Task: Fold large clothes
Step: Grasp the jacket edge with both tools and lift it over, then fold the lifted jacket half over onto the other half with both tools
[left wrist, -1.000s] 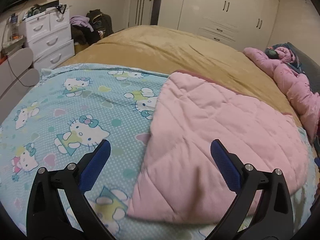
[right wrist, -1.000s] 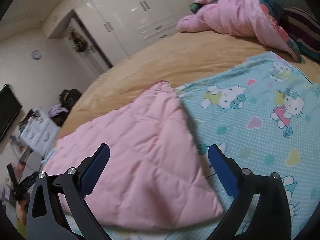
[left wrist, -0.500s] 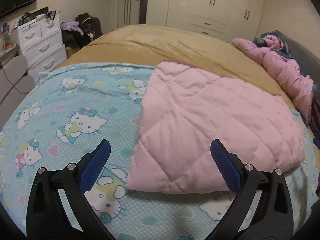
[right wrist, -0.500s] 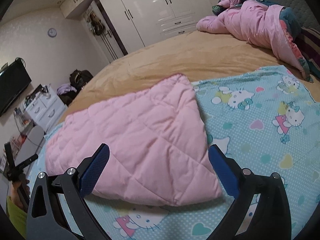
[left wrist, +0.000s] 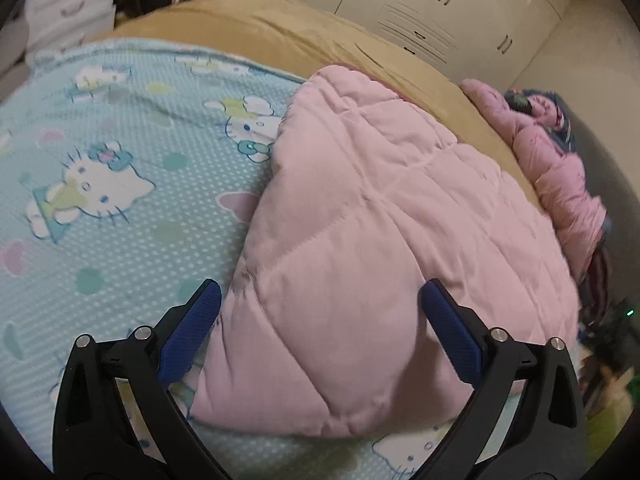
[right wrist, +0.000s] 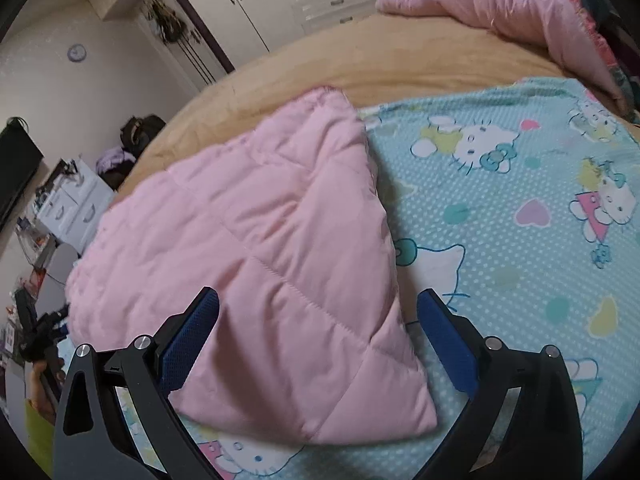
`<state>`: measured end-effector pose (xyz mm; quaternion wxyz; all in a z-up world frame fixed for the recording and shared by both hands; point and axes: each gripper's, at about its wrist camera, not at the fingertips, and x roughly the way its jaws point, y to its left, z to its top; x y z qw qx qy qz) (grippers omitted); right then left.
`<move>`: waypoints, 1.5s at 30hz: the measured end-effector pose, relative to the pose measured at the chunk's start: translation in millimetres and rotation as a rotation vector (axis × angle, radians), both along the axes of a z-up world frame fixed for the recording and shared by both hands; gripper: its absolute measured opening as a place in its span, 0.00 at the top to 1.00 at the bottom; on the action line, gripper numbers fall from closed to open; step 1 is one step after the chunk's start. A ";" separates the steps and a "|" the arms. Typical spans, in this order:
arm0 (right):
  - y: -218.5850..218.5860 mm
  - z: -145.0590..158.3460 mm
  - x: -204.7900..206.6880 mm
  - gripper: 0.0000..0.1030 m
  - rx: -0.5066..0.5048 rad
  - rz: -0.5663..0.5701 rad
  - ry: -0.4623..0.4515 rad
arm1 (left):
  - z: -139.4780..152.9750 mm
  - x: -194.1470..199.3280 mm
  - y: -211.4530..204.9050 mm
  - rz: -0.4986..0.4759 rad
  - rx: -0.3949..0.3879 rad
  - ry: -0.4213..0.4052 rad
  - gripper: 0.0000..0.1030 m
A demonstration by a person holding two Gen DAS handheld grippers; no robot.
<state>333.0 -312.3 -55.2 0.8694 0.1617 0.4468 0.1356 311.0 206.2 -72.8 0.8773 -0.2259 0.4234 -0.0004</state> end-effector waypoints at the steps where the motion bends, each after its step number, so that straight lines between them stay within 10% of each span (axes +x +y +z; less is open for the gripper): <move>1: 0.1 -3.0 3.4 0.04 0.003 0.003 0.011 | -4.6 3.9 2.3 -0.004 -0.013 0.013 0.08; 15: -6.7 -50.9 52.6 0.04 0.221 0.107 0.234 | -44.2 29.3 17.8 -0.054 -0.206 0.087 0.08; 21: -2.0 -47.1 48.6 0.05 0.196 0.125 0.207 | -43.0 31.2 13.0 -0.039 -0.185 0.073 0.08; 31: 8.4 -40.4 28.7 0.33 0.185 0.088 0.112 | -13.8 35.5 -20.6 -0.037 -0.059 0.012 0.46; 45: 16.7 8.8 2.4 0.61 0.177 0.069 -0.003 | 25.8 19.7 -29.2 -0.046 0.024 -0.089 0.60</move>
